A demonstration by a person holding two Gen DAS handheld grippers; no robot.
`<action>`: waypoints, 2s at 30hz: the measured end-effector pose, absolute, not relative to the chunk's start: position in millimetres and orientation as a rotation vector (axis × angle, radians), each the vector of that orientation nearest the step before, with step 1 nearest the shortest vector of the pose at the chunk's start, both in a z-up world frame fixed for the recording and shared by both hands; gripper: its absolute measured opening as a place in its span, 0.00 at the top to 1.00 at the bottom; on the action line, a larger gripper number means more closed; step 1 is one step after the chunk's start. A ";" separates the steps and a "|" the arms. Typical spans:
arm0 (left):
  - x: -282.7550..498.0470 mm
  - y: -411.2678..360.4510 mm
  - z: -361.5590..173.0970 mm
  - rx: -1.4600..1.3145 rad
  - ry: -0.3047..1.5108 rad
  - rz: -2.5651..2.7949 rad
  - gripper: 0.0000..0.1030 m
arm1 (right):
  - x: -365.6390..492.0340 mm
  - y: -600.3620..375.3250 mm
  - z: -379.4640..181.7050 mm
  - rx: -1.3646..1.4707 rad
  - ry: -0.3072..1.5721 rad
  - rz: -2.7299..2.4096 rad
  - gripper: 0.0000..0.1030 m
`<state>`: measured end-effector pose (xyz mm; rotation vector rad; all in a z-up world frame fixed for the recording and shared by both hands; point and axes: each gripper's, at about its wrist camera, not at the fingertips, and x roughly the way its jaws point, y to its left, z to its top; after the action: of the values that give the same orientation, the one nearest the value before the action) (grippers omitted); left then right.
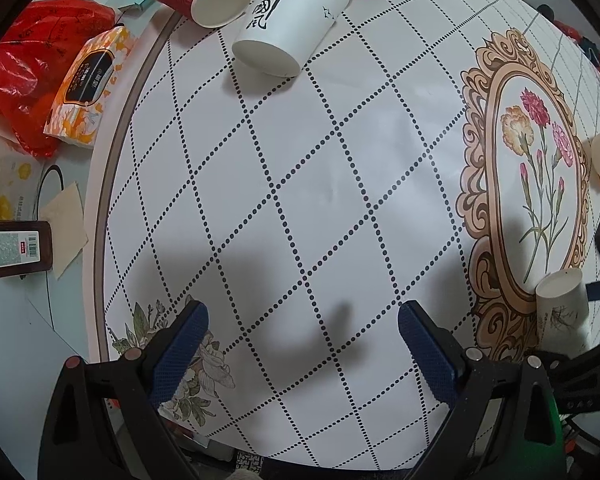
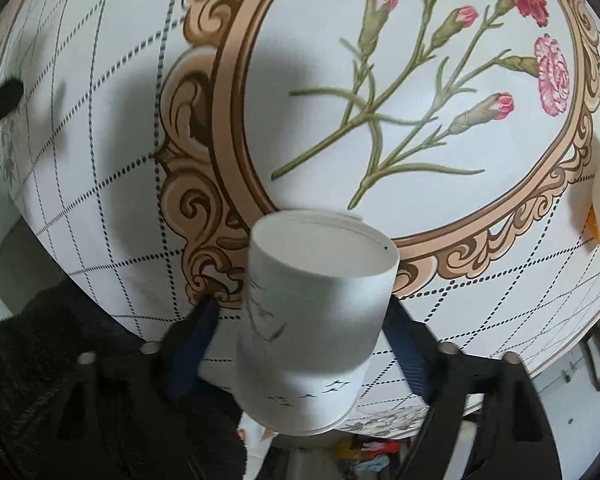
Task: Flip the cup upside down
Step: 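Rotate the right tool to turn the cup rim-down, then lower the inverted cup onto the medallion and open the right gripper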
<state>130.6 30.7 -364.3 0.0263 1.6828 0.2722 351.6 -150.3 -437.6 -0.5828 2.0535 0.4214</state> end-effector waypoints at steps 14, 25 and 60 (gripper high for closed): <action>118.6 27.1 -373.2 0.021 1.705 0.241 0.05 | 402.0 -174.1 -434.6 -0.467 2.064 0.300 0.40; 134.4 21.5 -367.8 -0.034 1.711 0.205 0.05 | 442.9 -214.9 -359.3 -0.249 1.762 0.280 0.41; 146.1 -17.9 -342.7 0.125 1.549 -0.046 0.05 | 383.7 -224.5 -291.4 0.025 1.193 0.102 0.11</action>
<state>146.1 -17.9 -342.7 0.1252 1.5488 -0.0460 383.7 -224.5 -291.4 0.0248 1.1929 0.1023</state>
